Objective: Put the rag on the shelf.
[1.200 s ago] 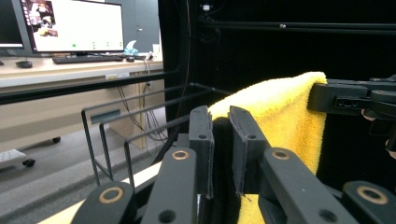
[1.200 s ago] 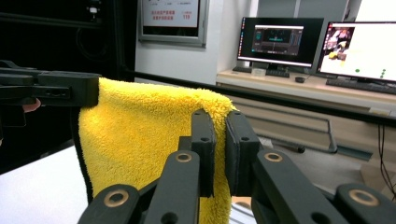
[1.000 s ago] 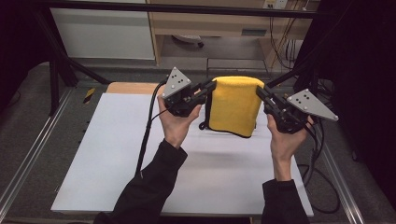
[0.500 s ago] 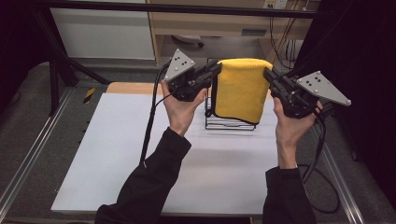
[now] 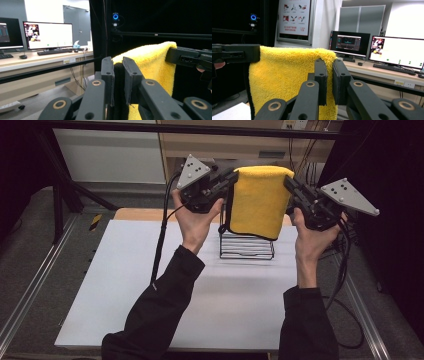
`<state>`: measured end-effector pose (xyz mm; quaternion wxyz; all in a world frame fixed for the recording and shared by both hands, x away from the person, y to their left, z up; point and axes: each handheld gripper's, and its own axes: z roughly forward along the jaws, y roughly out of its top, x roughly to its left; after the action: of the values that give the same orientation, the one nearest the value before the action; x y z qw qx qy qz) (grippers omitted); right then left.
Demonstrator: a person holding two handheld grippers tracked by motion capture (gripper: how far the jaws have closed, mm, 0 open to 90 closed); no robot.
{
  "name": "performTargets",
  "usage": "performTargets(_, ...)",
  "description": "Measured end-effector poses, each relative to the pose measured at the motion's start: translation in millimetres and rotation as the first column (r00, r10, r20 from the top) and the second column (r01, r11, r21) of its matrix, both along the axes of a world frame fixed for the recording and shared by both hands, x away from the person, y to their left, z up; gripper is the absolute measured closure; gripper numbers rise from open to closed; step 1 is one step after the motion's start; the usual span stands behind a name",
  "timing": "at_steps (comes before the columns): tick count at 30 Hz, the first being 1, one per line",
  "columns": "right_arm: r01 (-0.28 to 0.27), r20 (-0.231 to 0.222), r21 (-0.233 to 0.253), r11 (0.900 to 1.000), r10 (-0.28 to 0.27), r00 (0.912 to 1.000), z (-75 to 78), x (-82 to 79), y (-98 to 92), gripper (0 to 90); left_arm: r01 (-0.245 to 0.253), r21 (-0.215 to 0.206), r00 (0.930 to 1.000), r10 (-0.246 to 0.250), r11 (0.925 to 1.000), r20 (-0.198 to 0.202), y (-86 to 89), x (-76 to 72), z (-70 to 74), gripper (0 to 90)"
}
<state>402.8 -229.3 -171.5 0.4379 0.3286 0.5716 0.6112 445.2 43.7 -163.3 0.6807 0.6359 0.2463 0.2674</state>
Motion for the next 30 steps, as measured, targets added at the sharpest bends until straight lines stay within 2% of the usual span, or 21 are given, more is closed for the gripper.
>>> performTargets(2,0.0,0.008,0.001,1.0,0.0,1.0,4.5,1.7,0.3,83.8,0.0,-0.011,1.0,0.0,0.9999,0.008,0.2,0.6,4.1,79.8)
performTargets(5,0.002,0.018,0.003,1.0,-0.002,0.9998,11.3,4.5,0.8,83.8,-0.009,-0.001,0.9998,0.009,1.0,0.019,-0.4,1.8,10.1,79.8)
performTargets(13,0.002,0.043,0.015,1.0,-0.003,0.9991,24.9,13.2,1.0,83.8,-0.022,-0.007,0.9986,0.022,0.9997,0.047,-1.9,6.3,25.6,79.8)
performTargets(23,-0.006,0.054,0.032,0.999,0.005,0.9986,39.4,25.3,-4.2,83.9,-0.036,-0.017,0.9983,0.036,0.9992,0.046,-7.8,16.8,42.7,79.8)
performTargets(27,-0.009,0.053,0.03,1.0,0.008,0.9986,43.1,32.5,-5.3,83.8,-0.05,-0.006,0.9971,0.05,0.9987,0.057,-9.2,23.6,47.9,79.8)
performTargets(30,-0.009,0.053,0.03,1.0,0.008,0.9986,46.4,38.7,-6.0,83.8,-0.059,-0.008,0.997,0.059,0.9983,0.05,-11.5,29.4,50.8,79.8)
